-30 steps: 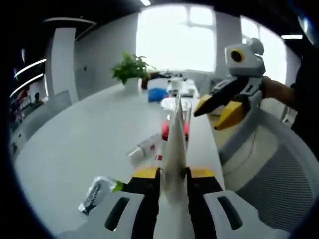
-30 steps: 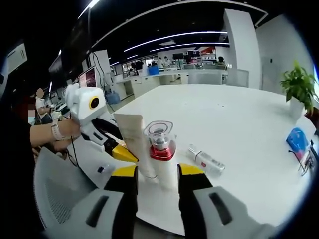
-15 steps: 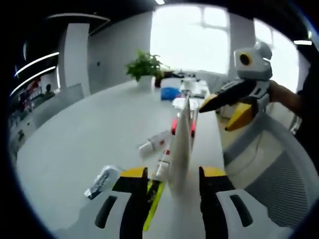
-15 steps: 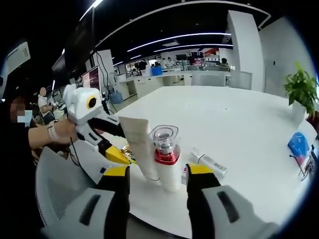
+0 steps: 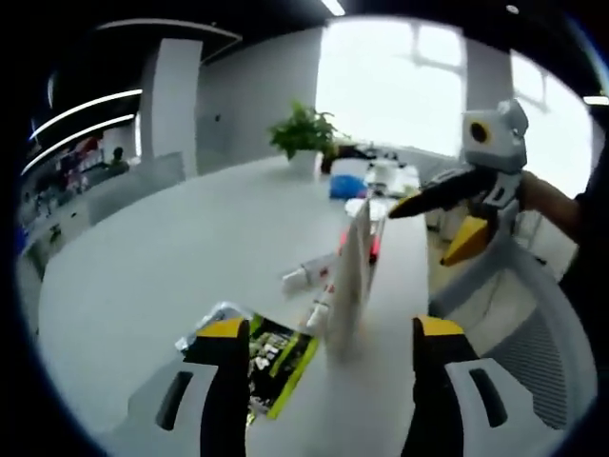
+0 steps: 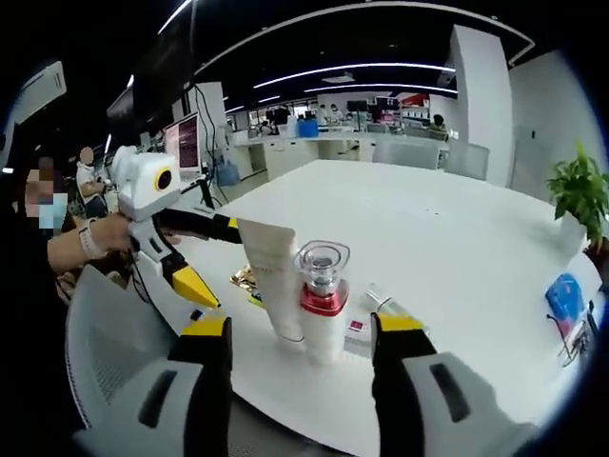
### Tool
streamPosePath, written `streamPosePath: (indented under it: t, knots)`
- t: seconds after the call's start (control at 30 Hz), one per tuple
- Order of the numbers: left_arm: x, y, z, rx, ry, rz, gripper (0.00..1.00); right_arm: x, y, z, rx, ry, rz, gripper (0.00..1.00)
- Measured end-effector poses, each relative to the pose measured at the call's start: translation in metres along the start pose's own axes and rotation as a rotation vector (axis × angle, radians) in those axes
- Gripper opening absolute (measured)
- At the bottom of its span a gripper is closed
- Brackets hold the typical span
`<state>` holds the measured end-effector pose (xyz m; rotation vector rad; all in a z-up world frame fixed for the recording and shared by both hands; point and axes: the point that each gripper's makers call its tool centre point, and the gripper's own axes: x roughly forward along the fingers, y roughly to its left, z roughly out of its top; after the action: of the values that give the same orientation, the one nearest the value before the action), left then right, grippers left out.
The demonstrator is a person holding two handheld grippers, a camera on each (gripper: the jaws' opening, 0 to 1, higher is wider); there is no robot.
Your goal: Arrange the skincare products in the storage area until every visible bottle or jar stands upright without overlapping.
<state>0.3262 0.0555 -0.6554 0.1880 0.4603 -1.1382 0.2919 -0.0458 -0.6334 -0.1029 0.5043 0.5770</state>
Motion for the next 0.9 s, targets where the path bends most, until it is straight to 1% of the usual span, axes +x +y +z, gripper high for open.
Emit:
streamPosePath:
  t: [0.2,0.23,0.27,0.33,0.4,0.47,0.6,0.67,0.7,0.77,0.8,0.9]
  knots:
    - [-0.013,-0.001,-0.004,-0.016,0.009,0.031,0.8,-0.001,0.004,0.001,-0.038,0.01,0.01,0.7]
    - [-0.016,0.0,-0.005,-0.015,0.013,0.042,0.82,-0.002,0.007,0.0,-0.045,0.017,0.021,0.71]
    - [-0.018,-0.001,-0.007,-0.013,0.017,0.045,0.82,-0.002,0.009,-0.001,-0.052,0.021,0.032,0.73]
    - [-0.022,-0.002,-0.009,-0.013,0.023,0.046,0.81,-0.002,0.01,-0.001,-0.067,0.025,0.025,0.74]
    - [-0.026,-0.001,-0.011,-0.018,0.025,0.066,0.84,-0.003,0.01,-0.002,-0.075,0.034,0.017,0.77]
    - [-0.03,-0.002,-0.011,-0.02,0.024,0.075,0.86,-0.004,0.012,-0.003,-0.085,0.036,0.022,0.78]
    - [-0.039,-0.003,-0.013,-0.029,0.02,0.095,0.89,-0.007,0.013,-0.003,-0.101,0.036,0.023,0.84]
    - [-0.043,-0.003,-0.013,-0.032,0.018,0.11,0.89,-0.008,0.013,-0.004,-0.114,0.041,0.024,0.86]
    - [-0.046,-0.002,-0.014,-0.048,0.017,0.128,0.9,-0.008,0.013,-0.004,-0.121,0.043,0.028,0.87]
    - [-0.05,-0.003,-0.014,-0.039,0.015,0.13,0.91,-0.01,0.014,-0.004,-0.134,0.047,0.032,0.87]
    - [-0.052,-0.002,-0.016,-0.044,0.025,0.137,0.92,-0.01,0.015,-0.003,-0.139,0.046,0.034,0.88]
    - [-0.058,0.002,-0.02,-0.051,0.029,0.169,0.97,-0.011,0.017,-0.004,-0.151,0.055,0.047,0.9]
